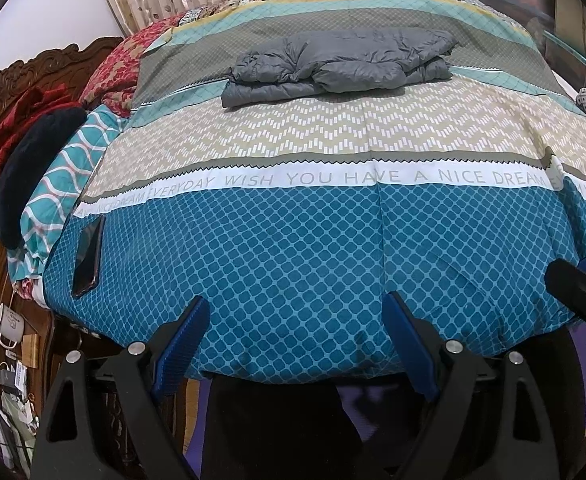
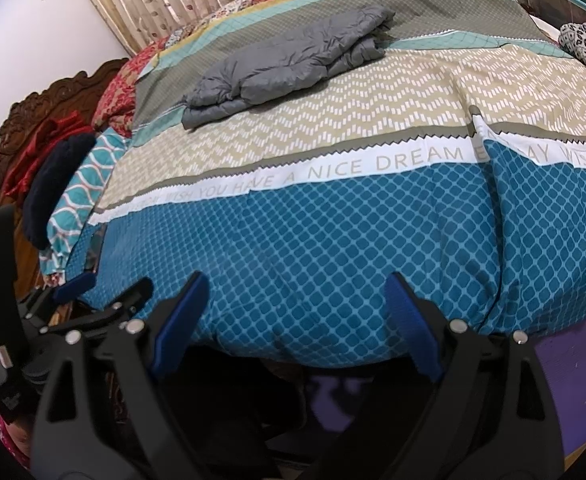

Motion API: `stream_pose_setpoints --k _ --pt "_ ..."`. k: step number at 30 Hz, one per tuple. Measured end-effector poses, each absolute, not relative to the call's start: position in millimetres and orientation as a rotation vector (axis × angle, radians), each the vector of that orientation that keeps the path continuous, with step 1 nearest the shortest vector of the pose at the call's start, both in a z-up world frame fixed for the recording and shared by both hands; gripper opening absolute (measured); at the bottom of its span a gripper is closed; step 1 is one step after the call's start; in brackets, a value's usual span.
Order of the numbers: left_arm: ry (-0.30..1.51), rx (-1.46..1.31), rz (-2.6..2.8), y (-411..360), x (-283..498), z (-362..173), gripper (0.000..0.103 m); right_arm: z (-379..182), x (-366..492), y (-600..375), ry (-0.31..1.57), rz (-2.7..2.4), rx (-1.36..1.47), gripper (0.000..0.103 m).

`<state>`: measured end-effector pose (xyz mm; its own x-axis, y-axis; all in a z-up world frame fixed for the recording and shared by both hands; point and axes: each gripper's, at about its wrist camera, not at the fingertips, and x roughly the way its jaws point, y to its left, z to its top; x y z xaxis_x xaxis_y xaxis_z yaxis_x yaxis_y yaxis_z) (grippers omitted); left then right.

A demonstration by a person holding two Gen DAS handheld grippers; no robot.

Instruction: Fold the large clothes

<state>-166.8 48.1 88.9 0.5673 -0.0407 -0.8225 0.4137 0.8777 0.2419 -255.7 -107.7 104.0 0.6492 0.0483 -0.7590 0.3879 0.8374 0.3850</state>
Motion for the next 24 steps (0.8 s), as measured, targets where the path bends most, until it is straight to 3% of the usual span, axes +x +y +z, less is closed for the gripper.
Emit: stream_pose_setpoints --k 24 --pt "0.935 0.449 -0.286 46.6 -169.2 87.7 0.053 103.4 -256.3 -109.9 0.851 -0.202 0.562 0.086"
